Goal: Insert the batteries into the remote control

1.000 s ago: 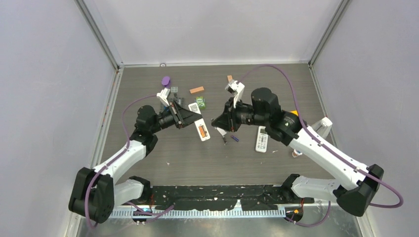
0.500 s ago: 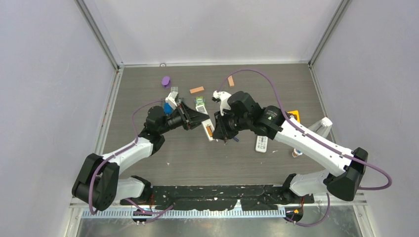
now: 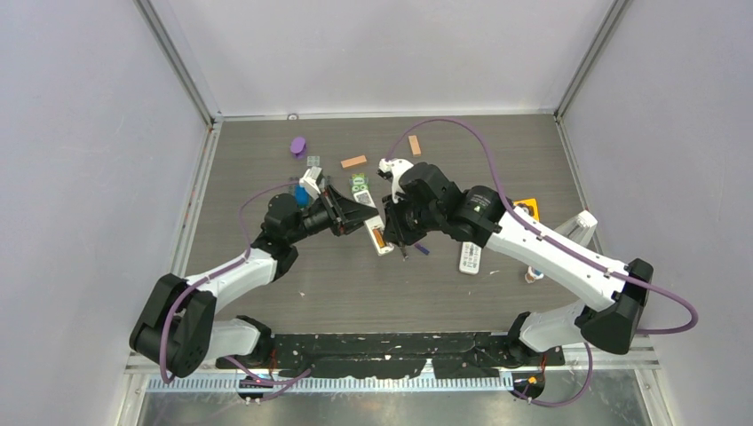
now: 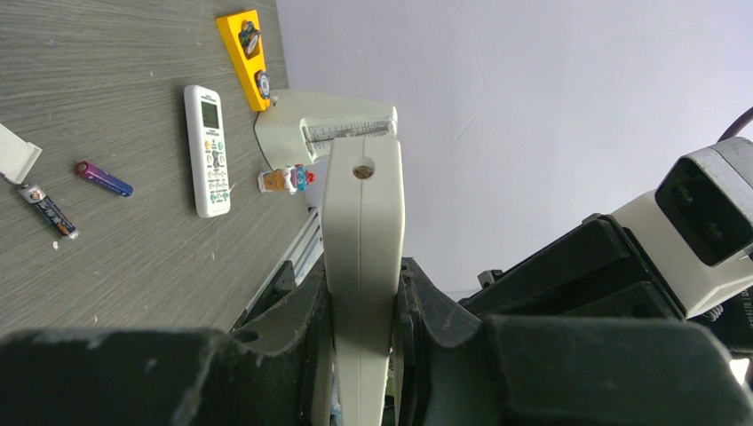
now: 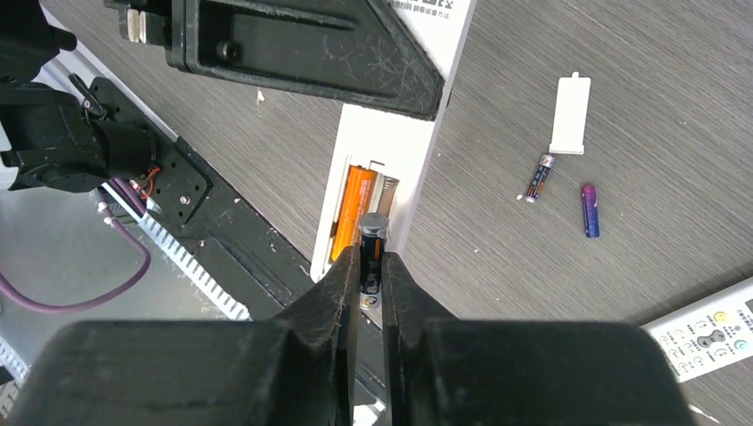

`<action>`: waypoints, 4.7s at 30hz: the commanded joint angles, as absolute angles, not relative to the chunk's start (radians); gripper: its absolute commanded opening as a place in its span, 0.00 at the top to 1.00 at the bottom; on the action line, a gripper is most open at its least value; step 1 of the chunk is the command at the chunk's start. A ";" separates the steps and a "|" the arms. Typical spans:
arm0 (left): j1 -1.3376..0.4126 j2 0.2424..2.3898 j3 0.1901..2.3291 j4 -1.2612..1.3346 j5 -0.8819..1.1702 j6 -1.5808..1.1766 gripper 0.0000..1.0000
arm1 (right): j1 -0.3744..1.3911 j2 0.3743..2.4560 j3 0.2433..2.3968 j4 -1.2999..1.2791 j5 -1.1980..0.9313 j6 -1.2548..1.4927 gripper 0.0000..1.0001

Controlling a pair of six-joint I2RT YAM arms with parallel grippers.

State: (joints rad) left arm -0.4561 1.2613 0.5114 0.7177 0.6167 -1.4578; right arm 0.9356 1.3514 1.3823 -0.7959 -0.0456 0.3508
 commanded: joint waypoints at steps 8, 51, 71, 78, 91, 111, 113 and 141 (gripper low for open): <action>-0.463 1.261 0.514 0.800 0.596 -1.461 1.00 | 0.947 1.403 1.447 -0.818 -0.003 0.364 0.80; -0.463 1.053 0.550 0.625 0.348 -1.746 1.00 | 0.911 1.056 1.195 -0.364 0.156 0.731 0.16; -0.465 0.950 0.528 0.544 0.260 -1.898 1.00 | 0.916 1.059 1.100 -0.177 0.098 0.845 0.42; -0.465 0.948 0.521 0.571 0.258 -1.926 1.00 | 0.915 1.094 1.131 -0.218 0.091 0.848 0.47; -0.465 0.928 0.506 0.596 0.255 -1.936 1.00 | 0.916 1.142 1.164 -0.283 0.099 0.870 0.61; -0.464 0.937 0.538 0.640 0.272 -1.873 1.00 | 0.916 1.214 1.236 -0.402 0.120 0.847 0.75; -0.463 0.933 0.554 0.618 0.276 -1.823 1.00 | 0.916 1.212 1.243 -0.412 0.132 0.821 0.78; -0.357 0.762 0.605 0.211 0.318 -1.221 1.00 | 0.848 1.087 1.181 -0.513 0.241 0.583 0.24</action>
State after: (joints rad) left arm -0.3641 0.8219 0.5854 0.2913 0.3252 -1.3437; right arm 0.8829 1.0523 1.2003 -0.4511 0.2012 0.6468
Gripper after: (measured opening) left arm 0.245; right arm 0.755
